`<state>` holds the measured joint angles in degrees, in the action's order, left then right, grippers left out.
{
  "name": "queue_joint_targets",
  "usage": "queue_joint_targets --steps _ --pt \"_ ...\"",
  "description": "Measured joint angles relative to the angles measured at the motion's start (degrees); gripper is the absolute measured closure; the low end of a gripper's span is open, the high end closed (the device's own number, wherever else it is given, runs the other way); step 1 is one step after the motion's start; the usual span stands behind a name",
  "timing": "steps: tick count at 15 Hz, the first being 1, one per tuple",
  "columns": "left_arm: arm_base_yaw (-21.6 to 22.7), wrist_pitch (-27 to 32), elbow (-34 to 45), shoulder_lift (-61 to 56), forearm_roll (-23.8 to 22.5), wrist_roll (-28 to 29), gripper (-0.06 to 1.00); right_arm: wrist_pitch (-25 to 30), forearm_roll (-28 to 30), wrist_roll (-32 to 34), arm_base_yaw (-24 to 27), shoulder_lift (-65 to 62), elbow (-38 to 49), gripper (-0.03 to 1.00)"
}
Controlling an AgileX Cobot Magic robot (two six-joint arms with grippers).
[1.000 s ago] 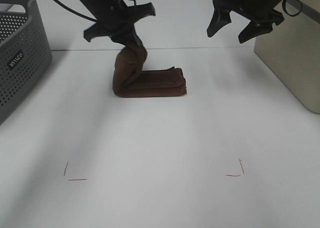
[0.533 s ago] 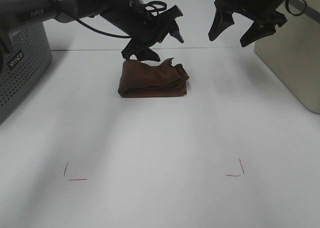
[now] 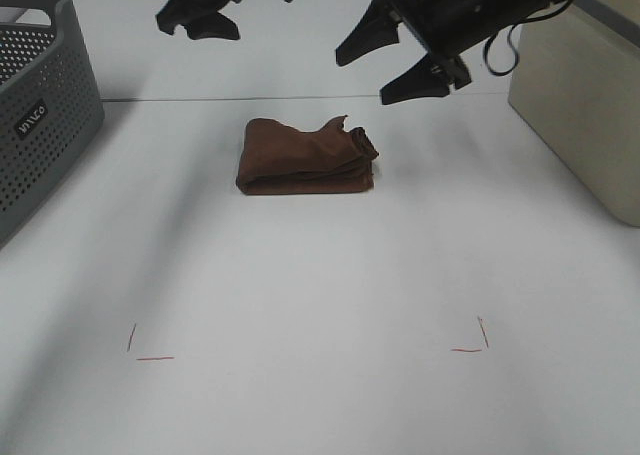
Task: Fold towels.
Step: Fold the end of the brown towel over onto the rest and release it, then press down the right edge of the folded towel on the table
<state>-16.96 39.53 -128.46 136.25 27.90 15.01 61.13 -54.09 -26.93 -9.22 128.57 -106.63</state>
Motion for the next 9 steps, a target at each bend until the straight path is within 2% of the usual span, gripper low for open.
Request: queue_joint_targets --steps 2,5,7,9 --pt "1.89 2.06 0.0 -0.63 -1.26 -3.95 0.17 -0.97 -7.96 -7.22 -3.55 3.38 0.0 0.15" --pt "3.04 4.87 0.0 -0.63 -2.23 -5.5 0.17 -5.61 -16.04 -12.61 -7.79 7.96 0.0 0.16" --pt "3.09 5.04 0.0 -0.63 -2.29 -5.67 0.17 -7.79 -19.94 -13.41 -7.22 10.49 0.0 0.16" --pt "3.09 5.1 0.0 -0.63 -2.46 -5.67 0.17 -8.65 -20.57 -13.35 -4.81 11.97 0.0 0.16"
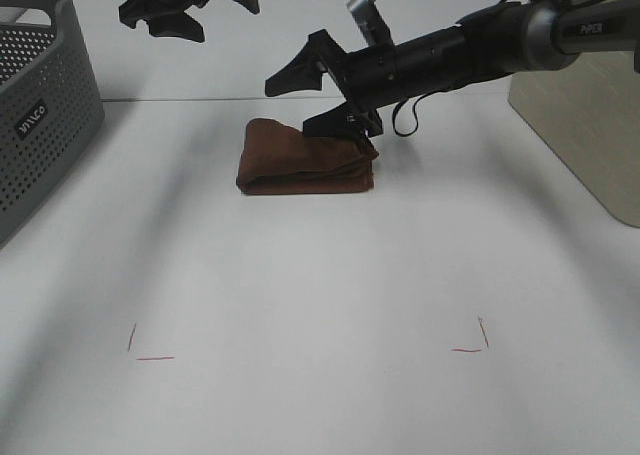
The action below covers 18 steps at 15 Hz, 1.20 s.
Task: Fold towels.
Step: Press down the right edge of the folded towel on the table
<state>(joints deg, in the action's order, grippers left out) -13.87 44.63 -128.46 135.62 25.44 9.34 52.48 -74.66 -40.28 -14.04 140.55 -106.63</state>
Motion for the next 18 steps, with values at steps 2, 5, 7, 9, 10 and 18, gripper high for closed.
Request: queue_joint_targets --steps 2,5,7,9,10,18 --pt "0.0 -0.06 0.0 0.0 -0.29 0.0 0.17 -0.4 1.66 2.46 2.98 0.57 0.0 0.16" --pt "0.0 -0.06 0.0 0.0 -0.63 0.0 0.17 -0.52 9.22 5.67 5.5 0.63 0.0 0.16" --pt "0.0 -0.06 0.0 0.0 -0.63 0.0 0.17 -0.52 13.46 7.51 5.5 0.63 0.0 0.16" --pt "0.0 -0.06 0.0 0.0 -0.63 0.0 0.17 -0.46 16.27 8.77 5.5 0.63 0.0 0.16" --pt "0.0 0.0 0.0 0.0 -0.63 0.0 0.17 -0.52 18.74 10.2 5.5 0.34 0.0 0.16" --pt "0.0 23.09 0.0 -11.97 -17.59 -1.55 0.17 12.72 46.47 31.8 5.5 -18.45 0.0 0.16"
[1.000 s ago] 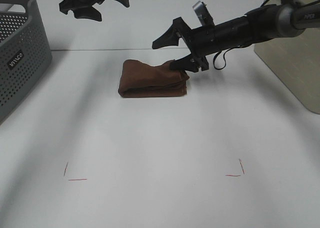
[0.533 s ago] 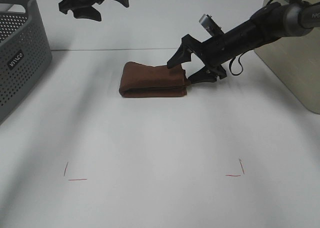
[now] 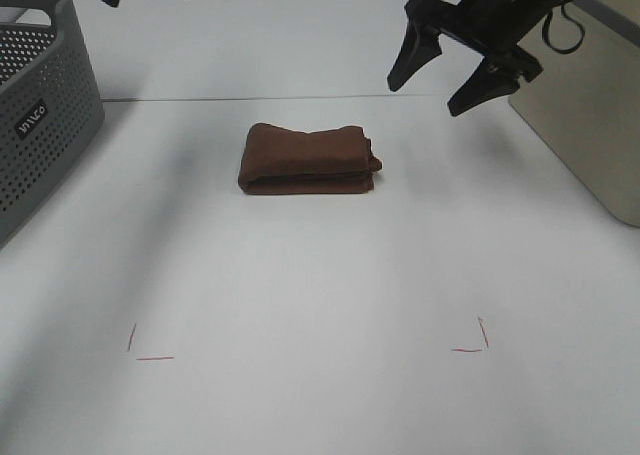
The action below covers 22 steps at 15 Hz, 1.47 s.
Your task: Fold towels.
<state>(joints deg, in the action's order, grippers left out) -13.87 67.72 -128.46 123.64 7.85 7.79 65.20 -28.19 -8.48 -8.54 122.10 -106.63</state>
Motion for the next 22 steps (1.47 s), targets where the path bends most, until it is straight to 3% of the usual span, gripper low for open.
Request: queue_joint_targets --steps 2,6,15,16,22 --pt "0.0 1.6 0.46 -3.72 -0.63 -1.38 0.17 3.67 5.16 4.01 0.0 -3.61 0.0 0.16" --pt "0.0 1.78 8.25 -17.02 -4.24 -2.52 0.17 3.84 12.38 8.08 0.0 -17.76 6.42 0.16" --pt "0.0 1.95 54.83 -62.45 -5.39 -3.55 0.17 4.18 19.65 8.19 -0.06 -64.34 45.38 0.16" --pt "0.0 2.01 64.74 -73.68 -5.39 -3.55 0.17 4.3 20.51 8.14 -0.06 -75.97 53.0 0.16" --pt "0.0 1.95 85.26 -103.08 -4.64 -7.1 0.17 4.41 21.6 5.5 -0.17 -107.09 68.35 0.16"
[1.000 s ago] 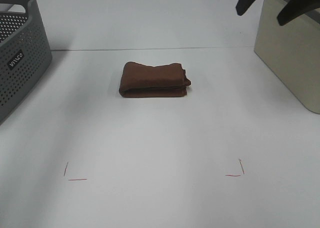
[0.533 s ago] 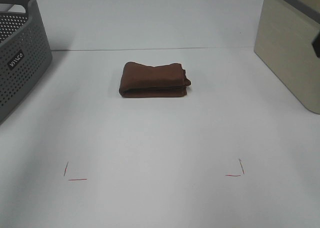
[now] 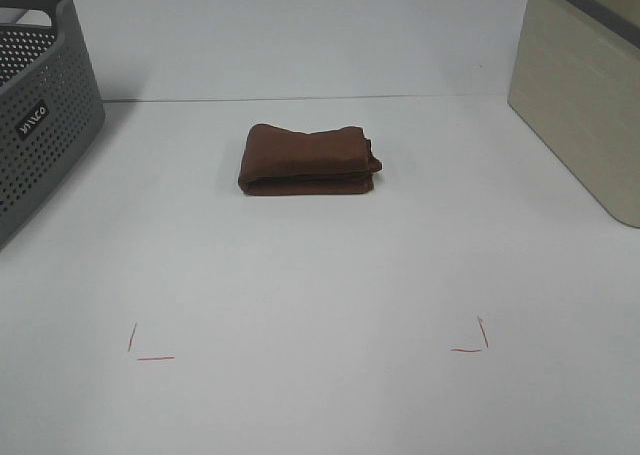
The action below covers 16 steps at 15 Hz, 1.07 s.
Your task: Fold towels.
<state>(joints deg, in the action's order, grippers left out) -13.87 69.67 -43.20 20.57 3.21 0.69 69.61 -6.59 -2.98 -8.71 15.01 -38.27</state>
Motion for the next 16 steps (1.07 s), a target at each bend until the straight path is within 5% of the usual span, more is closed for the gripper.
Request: queue_joint_targets --steps 6,16 --pt "0.0 -10.03 12.43 -13.01 4.93 -6.76 0.17 -6.25 1.55 -2.52 -0.06 -15.13 8.37 0.16" --pt "0.0 -9.51 14.27 -13.01 6.47 -10.66 0.17 -8.19 1.66 -3.55 -0.06 -15.41 9.45 0.16"
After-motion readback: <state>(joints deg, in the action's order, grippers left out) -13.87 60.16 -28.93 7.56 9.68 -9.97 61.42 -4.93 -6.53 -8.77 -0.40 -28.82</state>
